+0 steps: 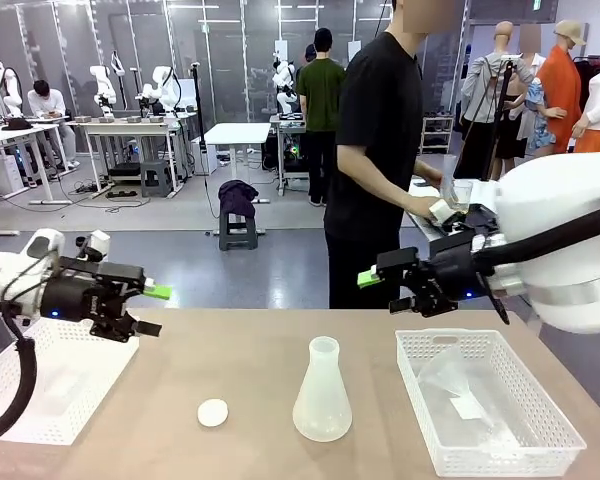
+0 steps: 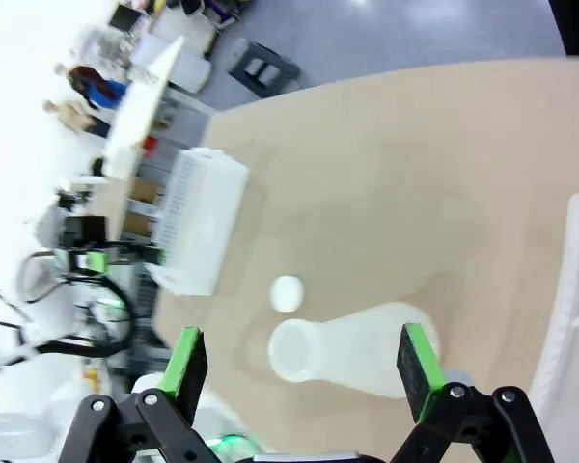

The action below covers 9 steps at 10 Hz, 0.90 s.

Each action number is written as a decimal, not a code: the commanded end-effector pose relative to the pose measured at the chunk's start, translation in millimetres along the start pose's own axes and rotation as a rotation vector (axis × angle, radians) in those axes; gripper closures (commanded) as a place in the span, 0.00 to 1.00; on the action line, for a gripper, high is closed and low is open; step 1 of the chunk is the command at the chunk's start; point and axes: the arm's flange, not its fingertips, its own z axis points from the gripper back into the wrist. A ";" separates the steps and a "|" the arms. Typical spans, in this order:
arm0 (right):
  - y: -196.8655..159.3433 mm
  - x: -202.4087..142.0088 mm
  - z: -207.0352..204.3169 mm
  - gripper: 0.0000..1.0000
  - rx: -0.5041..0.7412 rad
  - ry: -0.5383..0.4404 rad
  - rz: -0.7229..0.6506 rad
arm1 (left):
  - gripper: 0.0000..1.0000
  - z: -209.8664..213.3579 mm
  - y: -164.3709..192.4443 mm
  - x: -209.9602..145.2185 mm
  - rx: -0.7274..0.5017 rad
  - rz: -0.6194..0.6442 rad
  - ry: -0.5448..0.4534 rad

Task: Prepare the solutions needed for the experiment.
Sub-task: Pick up the Plastic Funnel and insert it into the Big flask.

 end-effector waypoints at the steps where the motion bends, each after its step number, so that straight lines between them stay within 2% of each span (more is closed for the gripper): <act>1: -23.7 3.7 -4.3 0.00 0.183 -0.037 -0.147 | 0.00 9.5 23.9 16.9 -0.161 0.048 0.021; 3: -35.5 2.1 -0.8 0.00 0.297 -0.051 -0.264 | 0.00 15.1 31.1 19.9 -0.297 0.077 0.023; 5: -45.6 -3.2 1.9 0.00 0.421 -0.045 -0.345 | 0.00 20.4 34.5 16.8 -0.378 0.118 0.024; 7: -55.7 -10.0 2.7 0.00 0.493 -0.038 -0.451 | 0.00 23.3 33.9 13.8 -0.391 0.135 0.028; 9: -61.6 -13.2 4.0 0.00 0.521 -0.042 -0.470 | 0.00 28.0 32.4 11.6 -0.409 0.141 0.045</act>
